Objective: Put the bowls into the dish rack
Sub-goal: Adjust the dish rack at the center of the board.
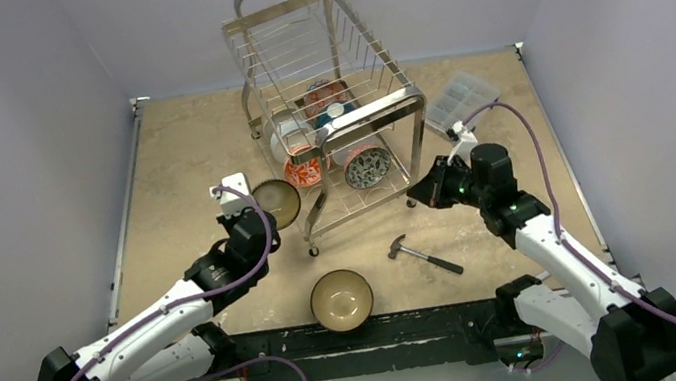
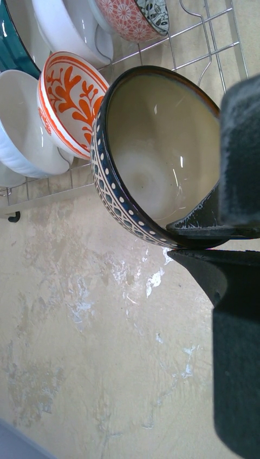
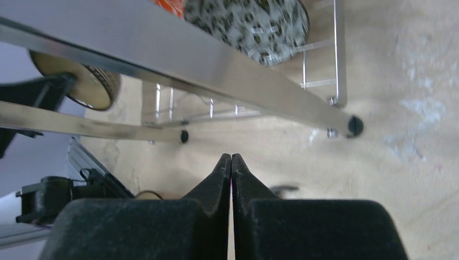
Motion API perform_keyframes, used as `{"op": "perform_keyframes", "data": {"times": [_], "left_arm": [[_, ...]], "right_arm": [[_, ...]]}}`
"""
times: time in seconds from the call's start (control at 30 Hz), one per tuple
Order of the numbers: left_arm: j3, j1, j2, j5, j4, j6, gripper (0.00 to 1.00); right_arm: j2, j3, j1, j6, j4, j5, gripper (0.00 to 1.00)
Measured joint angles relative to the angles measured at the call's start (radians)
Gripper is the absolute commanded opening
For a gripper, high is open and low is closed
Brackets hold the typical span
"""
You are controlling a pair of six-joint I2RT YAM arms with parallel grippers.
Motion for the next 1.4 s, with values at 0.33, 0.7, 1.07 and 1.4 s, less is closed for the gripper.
{"op": "perform_keyframes", "data": {"times": [0.33,0.7,1.07,1.4], "left_arm": [[0.0,0.0,0.004,0.002,0.0,-0.003,0.0],[0.002,0.0,0.004,0.002,-0.011,-0.018,0.0],[0.012,0.0,-0.009,0.016,-0.027,-0.018,0.0],[0.011,-0.004,0.001,0.138,0.074,-0.019,0.0]], "right_arm": [[0.0,0.087,0.072,0.036,0.232,0.169,0.0],[0.151,0.212,0.079,0.058,0.233,0.589,0.0],[0.407,0.455,-0.224,0.072,0.177,0.534,0.0],[0.062,0.255,-0.23,0.023,0.185,0.265,0.0]]}}
